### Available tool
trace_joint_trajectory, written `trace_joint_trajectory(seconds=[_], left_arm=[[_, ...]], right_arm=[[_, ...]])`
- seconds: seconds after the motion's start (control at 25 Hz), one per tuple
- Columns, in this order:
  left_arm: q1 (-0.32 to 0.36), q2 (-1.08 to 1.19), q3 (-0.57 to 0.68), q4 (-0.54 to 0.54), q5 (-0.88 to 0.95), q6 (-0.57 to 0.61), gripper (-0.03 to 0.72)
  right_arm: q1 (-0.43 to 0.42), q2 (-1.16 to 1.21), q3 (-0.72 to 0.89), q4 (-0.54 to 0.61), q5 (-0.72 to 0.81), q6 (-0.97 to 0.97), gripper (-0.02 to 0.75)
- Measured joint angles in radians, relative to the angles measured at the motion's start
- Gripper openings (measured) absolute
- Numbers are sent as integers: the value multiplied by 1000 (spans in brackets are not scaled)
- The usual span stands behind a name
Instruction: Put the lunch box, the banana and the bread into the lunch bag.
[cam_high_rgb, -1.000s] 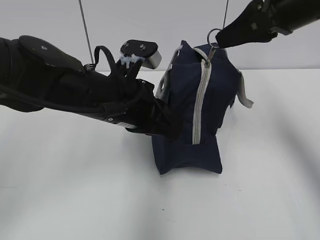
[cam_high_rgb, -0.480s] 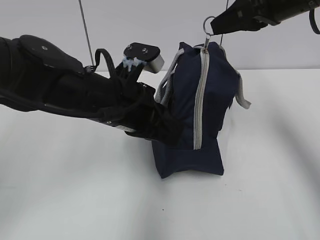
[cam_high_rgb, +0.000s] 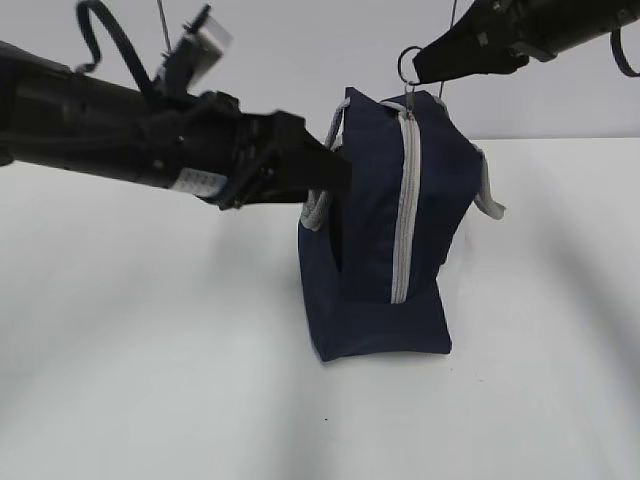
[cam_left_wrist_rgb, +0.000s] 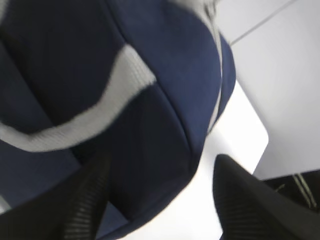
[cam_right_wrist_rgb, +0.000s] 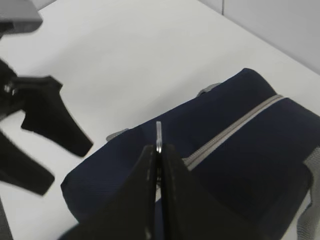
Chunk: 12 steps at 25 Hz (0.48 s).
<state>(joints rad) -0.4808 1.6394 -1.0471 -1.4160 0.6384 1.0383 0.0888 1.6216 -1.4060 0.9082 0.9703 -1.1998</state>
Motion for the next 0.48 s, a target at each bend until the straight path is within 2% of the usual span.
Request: trace_joint_trajectory(seconds=[0.12,0.48], left_arm=[[44,-30,0,-64,13,-30,458],[48,-4,0,-137,10,-60,463]], right_arm=[[0,28,-1,26,57,-34,-16],[0,48,-3,53,97,-79,-16]])
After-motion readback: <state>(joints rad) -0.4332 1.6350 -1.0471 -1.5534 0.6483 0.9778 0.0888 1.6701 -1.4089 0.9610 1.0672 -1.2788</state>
